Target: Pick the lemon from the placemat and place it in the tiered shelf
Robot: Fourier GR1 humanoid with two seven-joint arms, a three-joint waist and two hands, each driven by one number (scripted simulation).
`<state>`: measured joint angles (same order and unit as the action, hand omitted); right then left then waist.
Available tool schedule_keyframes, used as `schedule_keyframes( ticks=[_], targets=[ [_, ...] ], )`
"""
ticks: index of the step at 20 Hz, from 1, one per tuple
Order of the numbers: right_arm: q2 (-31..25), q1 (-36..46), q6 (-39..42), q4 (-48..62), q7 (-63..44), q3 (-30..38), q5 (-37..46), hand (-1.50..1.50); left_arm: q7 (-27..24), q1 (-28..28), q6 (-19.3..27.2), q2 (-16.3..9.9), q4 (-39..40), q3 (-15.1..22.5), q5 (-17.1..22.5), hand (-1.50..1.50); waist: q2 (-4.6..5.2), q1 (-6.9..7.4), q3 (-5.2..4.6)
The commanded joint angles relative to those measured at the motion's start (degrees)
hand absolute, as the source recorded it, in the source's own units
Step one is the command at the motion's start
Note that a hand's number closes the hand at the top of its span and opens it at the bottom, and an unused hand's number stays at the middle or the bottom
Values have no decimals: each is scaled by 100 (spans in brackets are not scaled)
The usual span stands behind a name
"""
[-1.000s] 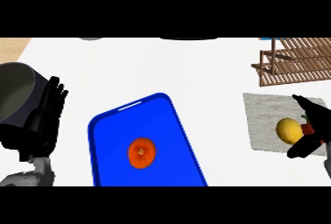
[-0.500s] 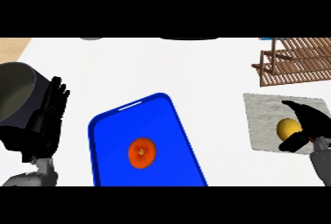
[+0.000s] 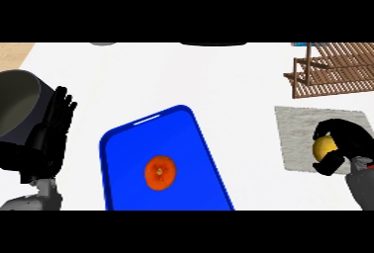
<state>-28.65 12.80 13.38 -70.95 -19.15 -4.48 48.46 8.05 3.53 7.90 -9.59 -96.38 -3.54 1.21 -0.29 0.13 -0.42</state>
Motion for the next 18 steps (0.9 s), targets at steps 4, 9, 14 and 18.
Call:
schedule_keyframes(
  ticks=[4,9,14,18],
  targets=[
    [-753,-143,17,206,1950,159,-212,150,-2,-132,214,205,-149,199,-303,0,25,-9,45],
    [-927,-603,77,11,3128,393,-700,150,290,213,-38,-109,-126,-213,59,0,19,-54,42],
    [-1204,-1036,1055,-1260,2974,1030,-1609,150,140,-133,153,197,-260,117,-254,0,-3,-115,35],
    [-975,-644,1235,-1533,2742,1991,-2720,150,178,-217,33,33,-282,-100,-88,0,-34,-173,31]
  ],
)
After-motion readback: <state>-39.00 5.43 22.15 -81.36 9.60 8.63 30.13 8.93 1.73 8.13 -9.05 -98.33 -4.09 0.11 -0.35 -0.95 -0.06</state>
